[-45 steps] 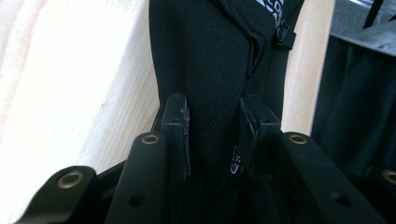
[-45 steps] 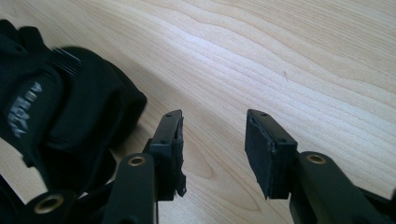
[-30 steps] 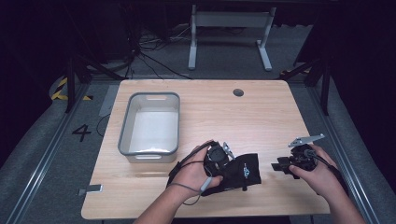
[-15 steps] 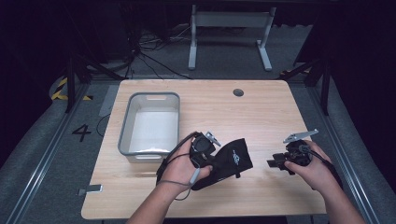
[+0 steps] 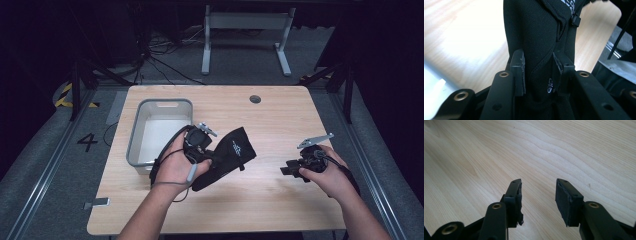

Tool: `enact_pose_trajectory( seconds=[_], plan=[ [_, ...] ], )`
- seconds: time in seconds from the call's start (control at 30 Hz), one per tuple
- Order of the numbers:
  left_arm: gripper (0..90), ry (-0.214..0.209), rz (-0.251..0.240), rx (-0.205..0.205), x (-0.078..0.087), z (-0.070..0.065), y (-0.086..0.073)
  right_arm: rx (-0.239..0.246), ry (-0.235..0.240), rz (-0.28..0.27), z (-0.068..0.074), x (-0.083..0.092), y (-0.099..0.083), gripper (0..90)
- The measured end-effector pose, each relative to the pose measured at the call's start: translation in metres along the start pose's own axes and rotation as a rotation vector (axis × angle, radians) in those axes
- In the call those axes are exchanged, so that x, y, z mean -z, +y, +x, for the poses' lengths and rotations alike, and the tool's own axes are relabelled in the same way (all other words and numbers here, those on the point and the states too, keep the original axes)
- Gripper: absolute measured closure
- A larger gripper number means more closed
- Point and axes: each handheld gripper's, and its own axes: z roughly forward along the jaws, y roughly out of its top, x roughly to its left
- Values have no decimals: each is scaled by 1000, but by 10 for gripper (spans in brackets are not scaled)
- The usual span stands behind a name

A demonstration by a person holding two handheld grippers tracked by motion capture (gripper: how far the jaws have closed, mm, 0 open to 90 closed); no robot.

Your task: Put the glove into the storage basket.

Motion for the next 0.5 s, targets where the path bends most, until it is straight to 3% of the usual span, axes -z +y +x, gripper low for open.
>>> enact_pose_trajectory(
  seconds=[0.07, 0.5],
  plan=[
    [665, 23, -16, 30, 8, 9, 0, 5, 4, -2, 2, -1, 2, 576],
    [665, 72, -38, 84, 22, 38, 4, -17, -11, -13, -2, 6, -5, 575]
  ],
)
